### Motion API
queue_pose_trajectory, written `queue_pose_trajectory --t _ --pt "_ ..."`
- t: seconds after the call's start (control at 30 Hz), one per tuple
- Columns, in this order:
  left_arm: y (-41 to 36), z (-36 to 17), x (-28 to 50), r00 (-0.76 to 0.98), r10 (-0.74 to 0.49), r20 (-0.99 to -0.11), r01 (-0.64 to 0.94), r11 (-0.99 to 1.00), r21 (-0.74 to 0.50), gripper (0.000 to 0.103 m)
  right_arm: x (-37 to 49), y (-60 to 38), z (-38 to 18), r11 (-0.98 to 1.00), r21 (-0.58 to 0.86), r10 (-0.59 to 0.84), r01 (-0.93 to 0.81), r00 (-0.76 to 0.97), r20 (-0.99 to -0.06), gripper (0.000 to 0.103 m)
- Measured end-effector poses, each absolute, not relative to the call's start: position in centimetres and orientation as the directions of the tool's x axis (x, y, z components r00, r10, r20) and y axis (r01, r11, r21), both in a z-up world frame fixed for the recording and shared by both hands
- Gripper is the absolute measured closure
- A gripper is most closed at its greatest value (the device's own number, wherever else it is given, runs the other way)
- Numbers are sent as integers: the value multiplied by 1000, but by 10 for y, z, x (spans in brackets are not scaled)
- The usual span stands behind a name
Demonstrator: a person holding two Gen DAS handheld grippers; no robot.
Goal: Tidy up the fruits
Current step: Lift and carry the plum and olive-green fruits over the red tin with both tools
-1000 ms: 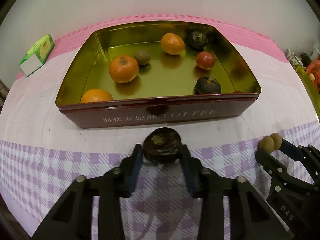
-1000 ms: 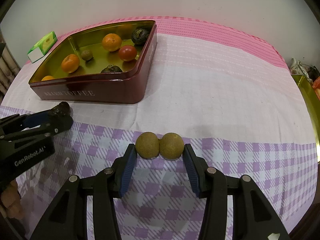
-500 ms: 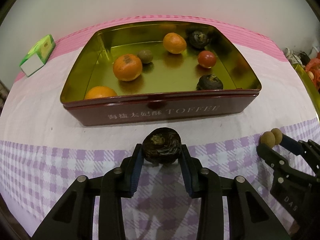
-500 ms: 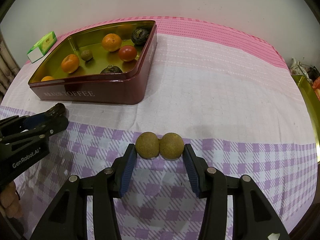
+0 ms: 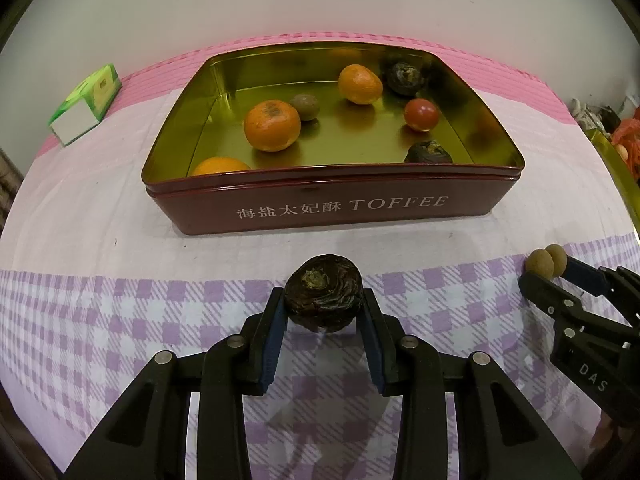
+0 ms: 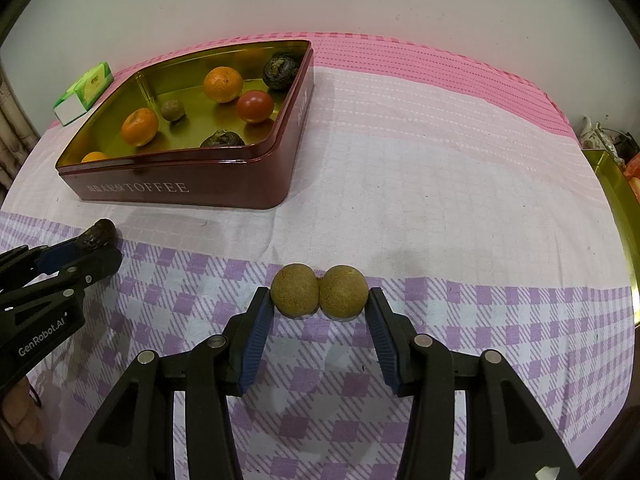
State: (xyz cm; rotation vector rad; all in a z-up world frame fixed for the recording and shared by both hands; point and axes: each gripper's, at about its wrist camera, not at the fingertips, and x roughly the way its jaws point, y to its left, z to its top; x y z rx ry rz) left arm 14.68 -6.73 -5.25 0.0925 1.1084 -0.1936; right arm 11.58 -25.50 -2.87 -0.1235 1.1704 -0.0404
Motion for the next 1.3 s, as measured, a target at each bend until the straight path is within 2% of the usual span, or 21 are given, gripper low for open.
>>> queue_pose_trajectory --t 0.97,1.3 --pt "-64 -47 144 407 -108 -907 176 984 -38 66 113 -251 -25 993 -111 -88 -41 371 -924 59" --pt "-58 -28 135 440 -111 -891 168 985 -39 66 103 -241 -7 994 -90 -61 -58 388 -920 59"
